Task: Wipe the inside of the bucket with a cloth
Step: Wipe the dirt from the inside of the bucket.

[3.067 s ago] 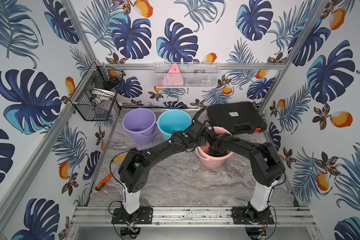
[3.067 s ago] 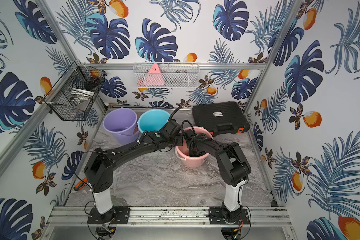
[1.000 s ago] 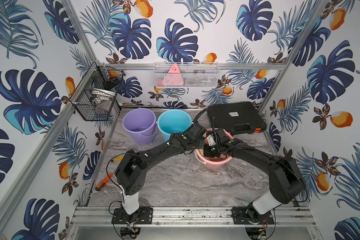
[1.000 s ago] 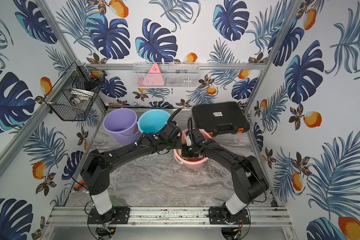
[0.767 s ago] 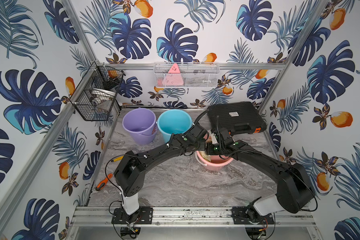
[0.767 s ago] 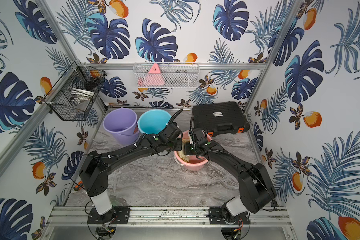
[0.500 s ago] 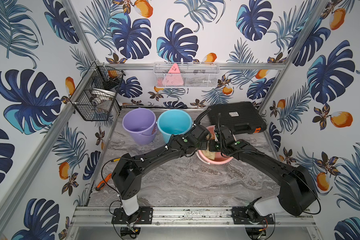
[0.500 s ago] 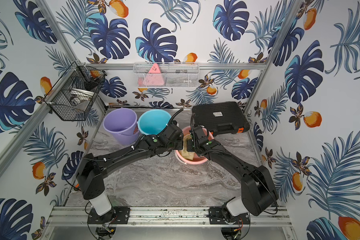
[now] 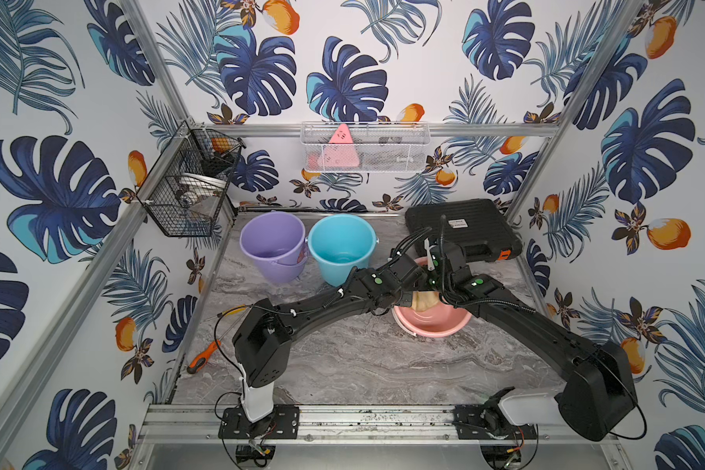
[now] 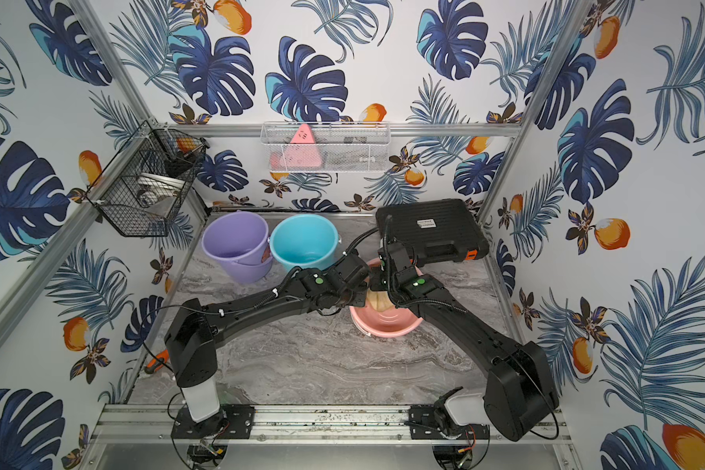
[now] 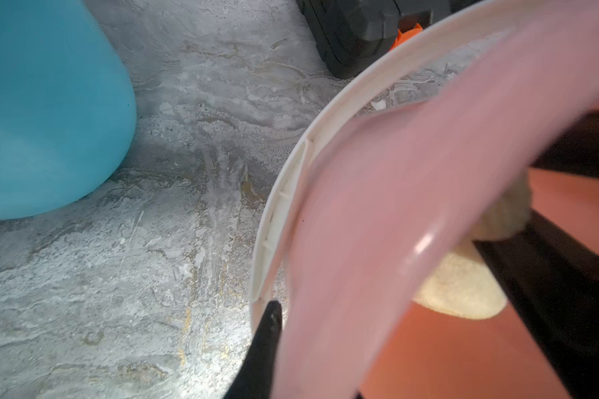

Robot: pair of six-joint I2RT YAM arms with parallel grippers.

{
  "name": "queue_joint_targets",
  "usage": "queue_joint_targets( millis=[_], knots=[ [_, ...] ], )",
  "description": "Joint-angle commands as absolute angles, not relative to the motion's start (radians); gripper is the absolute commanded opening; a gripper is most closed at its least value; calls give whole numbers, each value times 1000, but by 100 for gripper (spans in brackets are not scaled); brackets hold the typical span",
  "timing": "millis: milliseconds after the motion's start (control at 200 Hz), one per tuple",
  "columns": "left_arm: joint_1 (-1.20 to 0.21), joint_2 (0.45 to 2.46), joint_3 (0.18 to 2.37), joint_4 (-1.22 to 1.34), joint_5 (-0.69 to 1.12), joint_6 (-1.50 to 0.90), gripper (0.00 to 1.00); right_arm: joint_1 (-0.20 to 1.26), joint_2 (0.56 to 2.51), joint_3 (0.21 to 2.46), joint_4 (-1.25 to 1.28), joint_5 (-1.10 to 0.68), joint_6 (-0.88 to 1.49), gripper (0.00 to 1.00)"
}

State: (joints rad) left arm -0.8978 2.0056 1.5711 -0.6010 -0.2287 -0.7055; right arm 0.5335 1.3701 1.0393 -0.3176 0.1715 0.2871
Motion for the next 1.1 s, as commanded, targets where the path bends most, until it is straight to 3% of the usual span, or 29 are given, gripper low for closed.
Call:
queue_joint_targets(
  millis=[0, 340, 575, 931, 1096],
  knots=[
    [-908, 2011, 1581, -678, -113, -655, 0, 535, 1390, 1075, -206, 215, 279, 0],
    [-908, 1993, 1709, -799, -317, -652, 0, 535, 1367, 1107, -343, 470, 302, 0],
    [-905, 2004, 1761, -779, -382, -628, 0, 537, 1384, 1188, -658, 568, 404, 0],
    [-877, 2002, 1743, -710, -333, -632, 0, 613, 1287, 1091, -899, 444, 538, 0],
    [-865, 1998, 1744, -699, -320, -629, 0, 673, 1255, 1086, -893, 202, 553, 0]
  ],
)
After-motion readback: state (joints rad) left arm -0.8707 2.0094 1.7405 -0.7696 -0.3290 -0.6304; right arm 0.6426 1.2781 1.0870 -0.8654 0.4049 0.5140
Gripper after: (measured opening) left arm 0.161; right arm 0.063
